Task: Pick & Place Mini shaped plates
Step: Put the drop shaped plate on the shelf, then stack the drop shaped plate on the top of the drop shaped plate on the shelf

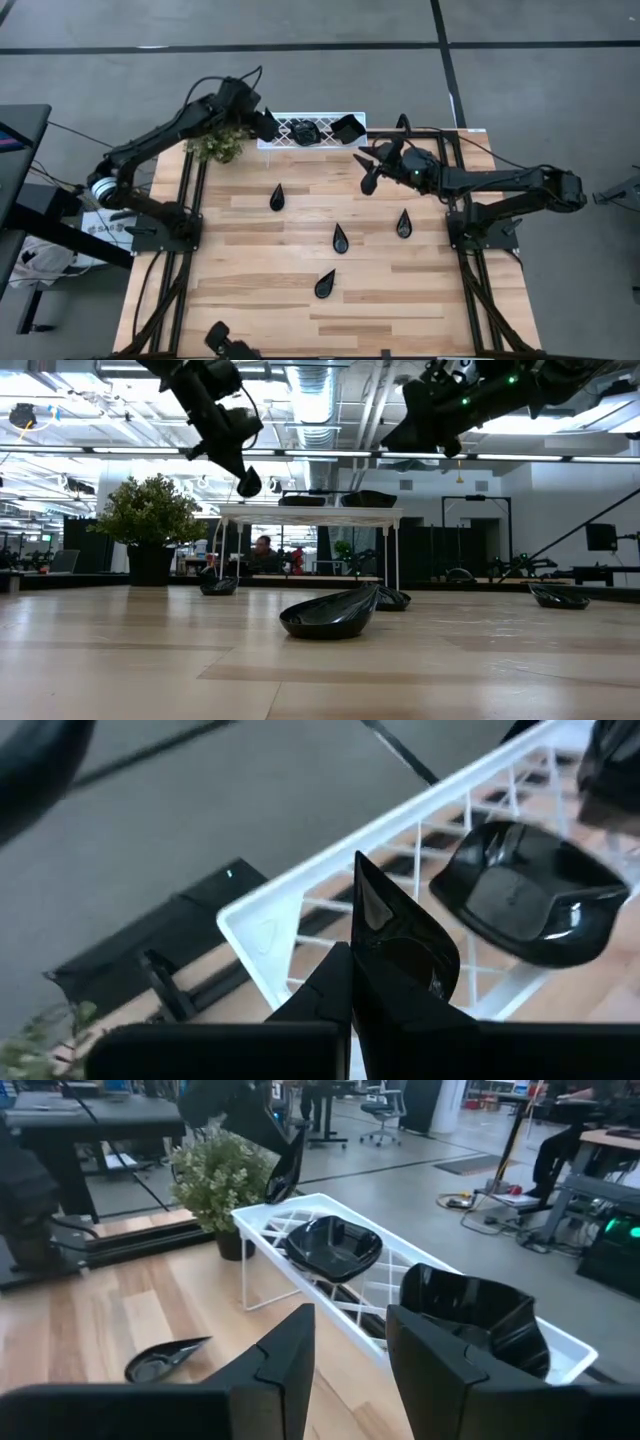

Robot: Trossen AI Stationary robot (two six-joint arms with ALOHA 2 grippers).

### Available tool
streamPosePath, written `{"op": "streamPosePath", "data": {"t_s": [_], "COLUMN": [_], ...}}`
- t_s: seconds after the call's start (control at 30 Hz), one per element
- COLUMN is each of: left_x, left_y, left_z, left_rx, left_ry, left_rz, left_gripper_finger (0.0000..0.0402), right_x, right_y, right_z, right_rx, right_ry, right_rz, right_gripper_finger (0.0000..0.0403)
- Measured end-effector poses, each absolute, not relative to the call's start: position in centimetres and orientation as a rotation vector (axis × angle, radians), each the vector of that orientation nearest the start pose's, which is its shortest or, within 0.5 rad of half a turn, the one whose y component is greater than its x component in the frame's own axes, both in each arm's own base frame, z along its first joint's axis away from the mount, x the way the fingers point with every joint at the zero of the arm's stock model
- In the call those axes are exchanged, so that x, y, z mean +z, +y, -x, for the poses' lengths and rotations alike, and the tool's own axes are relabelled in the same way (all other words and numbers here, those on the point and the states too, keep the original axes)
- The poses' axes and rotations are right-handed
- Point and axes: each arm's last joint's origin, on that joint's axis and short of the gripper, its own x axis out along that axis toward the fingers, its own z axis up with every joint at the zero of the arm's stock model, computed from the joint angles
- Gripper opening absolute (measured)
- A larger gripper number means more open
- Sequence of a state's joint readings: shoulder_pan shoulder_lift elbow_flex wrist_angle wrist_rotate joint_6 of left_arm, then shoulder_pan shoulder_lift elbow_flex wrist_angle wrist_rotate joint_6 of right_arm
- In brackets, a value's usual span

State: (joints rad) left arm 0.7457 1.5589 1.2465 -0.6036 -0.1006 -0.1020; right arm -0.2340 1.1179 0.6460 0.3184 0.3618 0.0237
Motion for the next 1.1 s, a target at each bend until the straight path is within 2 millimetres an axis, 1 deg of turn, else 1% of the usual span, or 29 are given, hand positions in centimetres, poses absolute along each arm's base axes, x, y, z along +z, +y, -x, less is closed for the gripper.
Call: {"op": "streamPosePath", "data": {"t_s": [0.2,0.37,0.57,0.97,1.1], "left_x": [25.4,25.0,25.1,25.0,25.0], "left_y": [23.7,24.3,24.0,24.0,24.0], "left_z": [-23.7,-23.1,-23.3,-23.2,-23.2], "left_rx": [0.797,0.774,0.741,0.749,0.749], "left_ry": [0.910,0.914,0.922,0.935,0.933], "left_rz": [0.459,0.511,0.491,0.501,0.500], "left_gripper_finger": [0.0004,0.0004,0.0007,0.0067,0.0078], "right_x": [26.8,26.8,26.6,26.6,26.5], "right_y": [-6.9,-7.1,-7.1,-7.1,-7.1], "right_z": [-23.4,-23.3,-23.3,-23.3,-23.3], "right_rx": [-0.609,-0.615,-0.619,-0.620,-0.620], "right_ry": [0.150,0.159,0.171,0.168,0.172], "right_rz": [-0.006,-0.007,-0.014,-0.035,-0.039], "right_gripper_finger": [0.0120,0.0120,0.0120,0.0120,0.0120]}}
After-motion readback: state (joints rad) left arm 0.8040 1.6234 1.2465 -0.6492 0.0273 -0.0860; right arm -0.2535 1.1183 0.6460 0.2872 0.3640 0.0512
